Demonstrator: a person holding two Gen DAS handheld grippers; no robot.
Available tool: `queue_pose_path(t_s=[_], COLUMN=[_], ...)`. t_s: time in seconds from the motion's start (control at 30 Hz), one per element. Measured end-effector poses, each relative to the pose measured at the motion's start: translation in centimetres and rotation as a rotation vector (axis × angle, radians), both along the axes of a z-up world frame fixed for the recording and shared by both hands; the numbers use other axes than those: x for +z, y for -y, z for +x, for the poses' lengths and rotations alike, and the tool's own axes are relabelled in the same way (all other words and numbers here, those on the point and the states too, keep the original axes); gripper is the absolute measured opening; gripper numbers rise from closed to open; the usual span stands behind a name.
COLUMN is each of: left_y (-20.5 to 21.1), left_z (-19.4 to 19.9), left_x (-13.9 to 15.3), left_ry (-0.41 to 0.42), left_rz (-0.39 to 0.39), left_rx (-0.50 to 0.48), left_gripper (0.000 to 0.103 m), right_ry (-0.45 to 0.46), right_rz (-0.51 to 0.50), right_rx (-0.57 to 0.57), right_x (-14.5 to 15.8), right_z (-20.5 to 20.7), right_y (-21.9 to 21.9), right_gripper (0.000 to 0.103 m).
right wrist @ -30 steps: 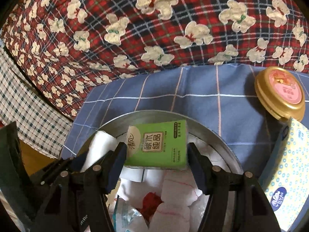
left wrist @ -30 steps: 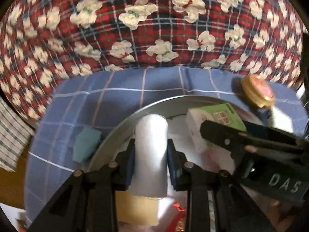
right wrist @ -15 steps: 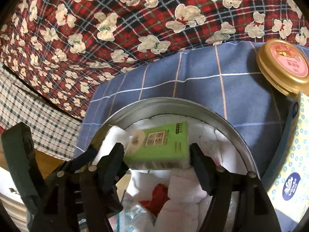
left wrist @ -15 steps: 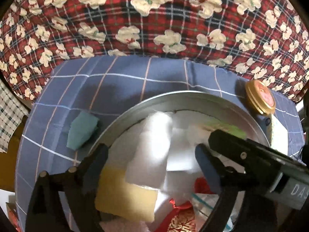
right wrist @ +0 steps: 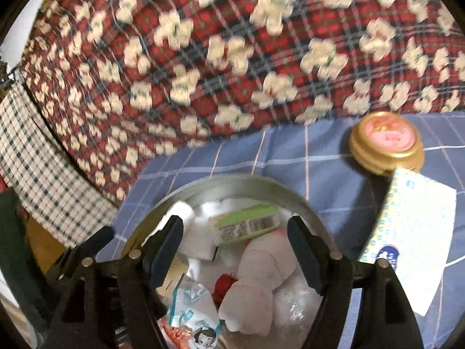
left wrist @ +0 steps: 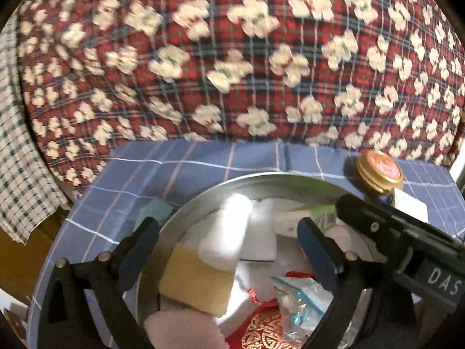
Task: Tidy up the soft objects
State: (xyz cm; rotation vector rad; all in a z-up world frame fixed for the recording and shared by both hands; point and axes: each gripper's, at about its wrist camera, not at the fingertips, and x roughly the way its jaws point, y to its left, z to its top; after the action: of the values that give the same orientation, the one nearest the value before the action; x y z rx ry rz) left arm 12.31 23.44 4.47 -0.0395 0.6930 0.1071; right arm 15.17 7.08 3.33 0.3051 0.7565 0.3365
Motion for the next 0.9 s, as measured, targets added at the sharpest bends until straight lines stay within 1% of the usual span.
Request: queue_pose_path(t_s=[0.03, 0.07, 0.13, 0.17, 0.23, 0.27, 0.37, 0.43, 0.57, 0.73, 0.83, 0.9], left_y=[0.0, -0.1, -0.2, -0.2, -0.1, 0.0, 0.1, 0.3, 0.7, 1.2, 1.2, 1.2], left_z=[-0.6, -1.0, -1.8, -2.0, -3.0, -3.4, -4.5, -5.5, -6.7, -8.5, -9.1, -9.5], left_x=[0.0, -0.1, -0.2, -0.1, 0.3, 0.4, 0.6, 0.7, 1.0, 1.0, 0.2, -0.2], left_ry=[0.031, 0.046, 0.077, 0.087, 0.152, 0.176, 0.226, 0.275, 0.348, 0.423, 0.434, 0.429], left_rz=[-0.006, -0.013, -0.035, -0.032, -0.008, 0.000, 0.013, 0.043, 0.091, 0.155, 0.165, 0.155], left_rx=[0.013, 0.016, 0.016, 0.019, 0.054, 0.069, 0.084, 0.112, 0.127, 0.158, 0.171, 0.171], left_gripper=[0.098, 0.098, 0.099, 0.099, 0.100, 0.103, 0.103, 0.103, 0.103, 0.103, 0.103, 0.103], right_ry=[0.037, 0.088, 0.163, 0.193, 0.259, 0.305, 0.398, 0.446, 0.495, 0.542, 0.536, 0.494], right_rz=[0.000, -0.001, -0.024, -0.034, -0.045, -0.050, -0.083, -0.100, -0.083, -0.108, -0.103, -0.100], right_rx=[-0.014, -0.025, -0.043, -0.049, -0.064, -0.085, -0.128, -0.140, -0.149, -0.138, -0.131, -0.115], right_x=[0.1, 0.2, 0.5, 0.7, 1.0, 1.2, 1.5, 1.6, 1.6, 1.6, 1.0, 0.3], right_z=[-0.5, -1.3, -2.5, -3.0, -4.0, -4.7, -6.0, -6.6, -7.6, -8.7, -9.2, -9.1], right_y=[0.1, 0.2, 0.1, 0.1, 0.1, 0.2, 0.4, 0.4, 0.8, 0.8, 1.1, 1.5], right_gripper=[0.076, 0.076, 0.076, 0.076, 0.076, 0.076, 0.076, 0.076, 0.077, 0.078, 0.080, 0.080])
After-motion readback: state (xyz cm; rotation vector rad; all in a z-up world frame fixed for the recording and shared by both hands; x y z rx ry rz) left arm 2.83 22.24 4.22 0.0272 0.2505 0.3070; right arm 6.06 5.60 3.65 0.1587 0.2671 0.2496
